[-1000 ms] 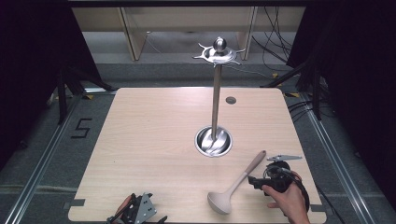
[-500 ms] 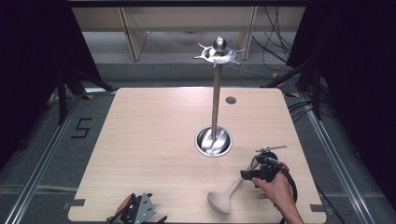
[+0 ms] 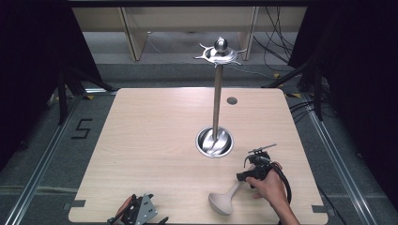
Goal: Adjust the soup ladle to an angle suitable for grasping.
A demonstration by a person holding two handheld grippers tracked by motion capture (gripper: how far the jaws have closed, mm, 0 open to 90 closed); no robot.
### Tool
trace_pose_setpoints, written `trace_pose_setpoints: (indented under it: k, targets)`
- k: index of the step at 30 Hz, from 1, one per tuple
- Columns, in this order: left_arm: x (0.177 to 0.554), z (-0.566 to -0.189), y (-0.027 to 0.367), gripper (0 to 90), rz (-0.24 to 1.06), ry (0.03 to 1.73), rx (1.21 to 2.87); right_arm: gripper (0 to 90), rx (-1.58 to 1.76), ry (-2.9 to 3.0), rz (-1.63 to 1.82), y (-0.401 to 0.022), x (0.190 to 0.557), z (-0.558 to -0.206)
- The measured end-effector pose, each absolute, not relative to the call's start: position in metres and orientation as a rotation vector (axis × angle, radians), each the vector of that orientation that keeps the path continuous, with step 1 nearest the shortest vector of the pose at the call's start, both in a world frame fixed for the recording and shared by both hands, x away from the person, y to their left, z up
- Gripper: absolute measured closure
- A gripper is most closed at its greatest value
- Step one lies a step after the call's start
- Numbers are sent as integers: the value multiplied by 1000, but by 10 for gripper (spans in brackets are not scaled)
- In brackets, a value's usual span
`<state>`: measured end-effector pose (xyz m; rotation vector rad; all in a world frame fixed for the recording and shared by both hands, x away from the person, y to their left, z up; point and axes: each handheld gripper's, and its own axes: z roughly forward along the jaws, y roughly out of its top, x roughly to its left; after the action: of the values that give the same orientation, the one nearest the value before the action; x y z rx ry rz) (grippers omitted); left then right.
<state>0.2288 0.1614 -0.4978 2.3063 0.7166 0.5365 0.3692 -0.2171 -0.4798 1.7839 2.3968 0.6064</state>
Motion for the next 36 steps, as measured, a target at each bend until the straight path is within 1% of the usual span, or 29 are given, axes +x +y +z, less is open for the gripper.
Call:
trace_pose_setpoints:
  k: [10, 12, 14, 16, 17, 18, 20, 22, 23, 24, 25, 26, 28, 29, 33, 34, 35, 36]
  targets:
    - [229, -497, 162, 156, 538, 718, 2317, 145, 1800, 2399, 507, -213, 373, -485]
    - [229, -498, 161, 157, 536, 715, 2305, 143, 1811, 2404, 536, -210, 373, -483]
    - [229, -498, 161, 157, 539, 712, 2303, 144, 1819, 2416, 490, -203, 375, -483]
    - [229, -495, 162, 156, 489, 710, 2336, 145, 1757, 2424, 463, -198, 378, -485]
    - [229, -497, 162, 157, 514, 716, 2319, 146, 1766, 2419, 437, -193, 379, -485]
    - [229, -497, 162, 156, 541, 719, 2319, 148, 1697, 2448, 416, -193, 380, -486]
    - [229, -497, 162, 156, 559, 716, 2322, 157, 1679, 2467, 382, -189, 382, -486]
    - [229, -497, 162, 157, 540, 712, 2308, 165, 1657, 2483, 387, -189, 384, -486]
    - [229, -497, 162, 157, 547, 716, 2317, 202, 1689, 2499, 347, -185, 386, -483]
    - [229, -497, 162, 157, 547, 716, 2317, 202, 1689, 2499, 347, -185, 386, -483]
    - [229, -497, 162, 157, 539, 714, 2305, 247, 1658, 2534, 352, -185, 387, -481]
    - [229, -497, 162, 156, 541, 713, 2308, 260, 1554, 2573, 362, -189, 388, -483]
    - [229, -497, 162, 157, 540, 713, 2308, 274, 1561, 2589, 368, -189, 388, -482]
    - [229, -497, 162, 157, 541, 712, 2308, 321, 1602, 2561, 400, -187, 386, -480]
    - [229, -497, 161, 157, 539, 713, 2307, 369, 1636, 2531, 414, -188, 384, -479]
    - [229, -498, 161, 157, 540, 714, 2308, 405, 1650, 2510, 455, -192, 383, -479]
    - [229, -498, 161, 157, 539, 714, 2308, 421, 1652, 2506, 486, -195, 383, -479]
    - [229, -498, 161, 157, 539, 714, 2308, 421, 1652, 2506, 486, -195, 383, -479]
